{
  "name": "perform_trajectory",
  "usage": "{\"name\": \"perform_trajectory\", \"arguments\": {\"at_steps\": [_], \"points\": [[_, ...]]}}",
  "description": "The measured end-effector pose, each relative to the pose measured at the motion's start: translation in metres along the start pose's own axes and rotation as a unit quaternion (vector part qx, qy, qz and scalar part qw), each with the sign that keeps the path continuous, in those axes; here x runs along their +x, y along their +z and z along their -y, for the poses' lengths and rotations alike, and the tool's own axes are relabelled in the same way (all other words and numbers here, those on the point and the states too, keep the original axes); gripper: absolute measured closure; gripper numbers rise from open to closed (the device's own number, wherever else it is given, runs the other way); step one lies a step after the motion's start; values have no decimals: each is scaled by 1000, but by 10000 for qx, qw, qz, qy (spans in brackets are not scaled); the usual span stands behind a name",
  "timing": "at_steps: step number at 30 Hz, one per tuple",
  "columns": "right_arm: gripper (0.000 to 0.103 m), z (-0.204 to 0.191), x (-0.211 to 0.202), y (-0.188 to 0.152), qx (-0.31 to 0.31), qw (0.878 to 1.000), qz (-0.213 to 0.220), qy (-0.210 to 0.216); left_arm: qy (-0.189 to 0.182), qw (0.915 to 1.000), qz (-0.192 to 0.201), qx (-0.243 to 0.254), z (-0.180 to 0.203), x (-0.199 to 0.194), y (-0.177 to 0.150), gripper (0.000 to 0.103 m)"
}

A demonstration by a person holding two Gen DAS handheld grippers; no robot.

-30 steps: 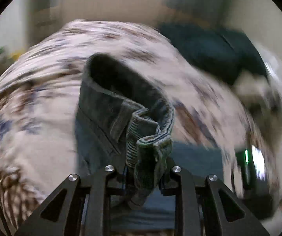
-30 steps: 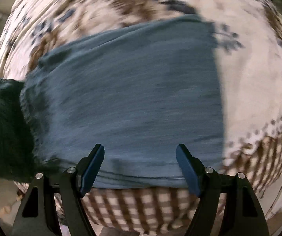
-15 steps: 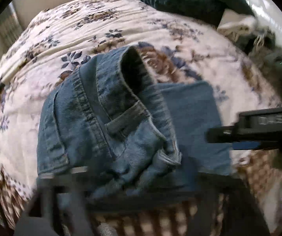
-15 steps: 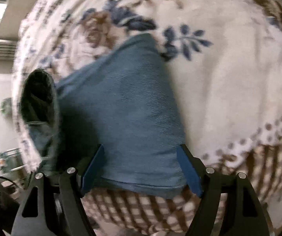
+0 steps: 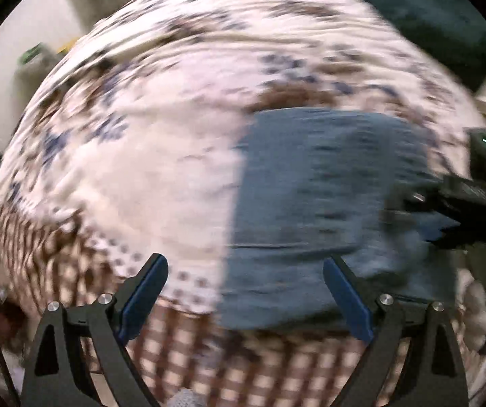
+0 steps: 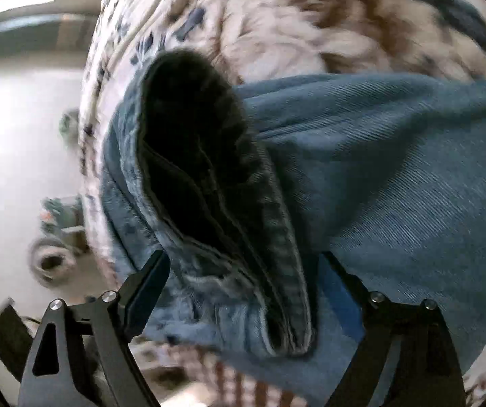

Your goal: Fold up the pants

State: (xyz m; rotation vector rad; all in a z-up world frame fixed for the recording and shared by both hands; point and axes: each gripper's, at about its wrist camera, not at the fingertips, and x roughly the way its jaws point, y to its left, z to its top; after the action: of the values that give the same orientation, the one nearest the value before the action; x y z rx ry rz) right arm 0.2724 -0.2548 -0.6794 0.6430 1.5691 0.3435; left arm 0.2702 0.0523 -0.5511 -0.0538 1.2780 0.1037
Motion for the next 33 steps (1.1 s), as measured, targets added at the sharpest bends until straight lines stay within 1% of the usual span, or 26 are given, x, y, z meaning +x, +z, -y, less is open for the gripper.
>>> {"name": "perform_trajectory", "arguments": {"at_steps": [1, 2, 3, 4, 5, 6, 7, 9, 10, 12, 14, 15, 17, 19, 20, 21, 22, 23, 25, 26, 27, 28, 31, 32, 33], "points": [[34, -8, 2, -2, -123, 9997, 74, -196, 97, 9999, -15, -94, -7, 3, 4, 9], [57, -17, 2, -3, -309, 9988, 142, -360, 166, 9997, 0, -152, -13, 3, 6, 9], [64, -27, 0, -8, -430, 9978, 161, -472, 192, 9996, 34, -192, -17, 2, 8, 9], [75, -30, -4, -12, -431, 9974, 234, -526, 201, 9995, 85, -214, -19, 0, 12, 9], [78, -34, -12, -16, -407, 9970, 343, -570, 235, 9994, 141, -212, -19, -4, 17, 9], [84, -36, -23, -21, -326, 9969, 463, -553, 201, 9994, 185, -213, -19, -8, 21, 9], [86, -40, -43, -28, -246, 9958, 667, -575, 128, 9994, 208, -233, -19, -11, 25, 9], [93, -41, -73, -41, -151, 9940, 904, -597, 25, 9994, 197, -281, -17, -15, 32, 9], [93, -38, -97, -51, -41, 9927, 1075, -545, -78, 9993, 197, -297, -15, -16, 36, 9], [93, -29, -131, -62, 78, 9892, 1306, -658, -210, 9992, 170, -302, -9, -15, 45, 9], [93, -7, -163, -77, 361, 9871, 1419, -646, -403, 9986, 156, -295, 0, -12, 55, 9], [93, 5, -175, -82, 494, 9858, 1465, -662, -428, 9986, 117, -286, 3, -10, 58, 9], [93, 29, -189, -90, 627, 9826, 1498, -906, -601, 9976, 66, -325, 9, -5, 66, 9], [93, 49, -196, -96, 875, 9795, 1508, -1008, -693, 9971, -10, -306, 17, 2, 73, 9], [92, 58, -197, -98, 937, 9800, 1481, -938, -801, 9964, -51, -276, 21, 6, 75, 9], [91, 73, -188, -97, 1000, 9856, 1216, -614, -858, 9960, -112, -240, 24, 11, 77, 9], [88, 81, -177, -94, 1079, 9891, 969, -266, -919, 9953, -256, -180, 31, 21, 80, 9], [84, 91, -164, -91, 1297, 9890, 689, 174, -942, 9948, -343, -148, 34, 28, 81, 9], [64, 94, -156, -88, 1310, 9888, 678, 239, -645, 9969, -454, -47, 37, 41, 83, 9], [58, 94, -155, -86, 1300, 9886, 722, 242, -609, 9971, -464, -32, 35, 47, 84, 9], [46, 95, -155, -85, 1331, 9878, 780, 231, -585, 9971, -490, -60, 32, 51, 85, 9], [39, 97, -156, -83, 1375, 9863, 865, 271, -567, 9969, -526, -113, 28, 54, 86, 9], [36, 98, -153, -73, 1367, 9823, 1138, 581, -503, 9969, -583, -181, 21, 60, 85, 9], [36, 96, -150, -67, 1289, 9823, 1179, 671, -501, 9969, -587, -165, 21, 62, 84, 9], [34, 94, -146, -61, 1211, 9834, 1173, 670, -490, 9969, -605, -129, 22, 64, 83, 9]]}}
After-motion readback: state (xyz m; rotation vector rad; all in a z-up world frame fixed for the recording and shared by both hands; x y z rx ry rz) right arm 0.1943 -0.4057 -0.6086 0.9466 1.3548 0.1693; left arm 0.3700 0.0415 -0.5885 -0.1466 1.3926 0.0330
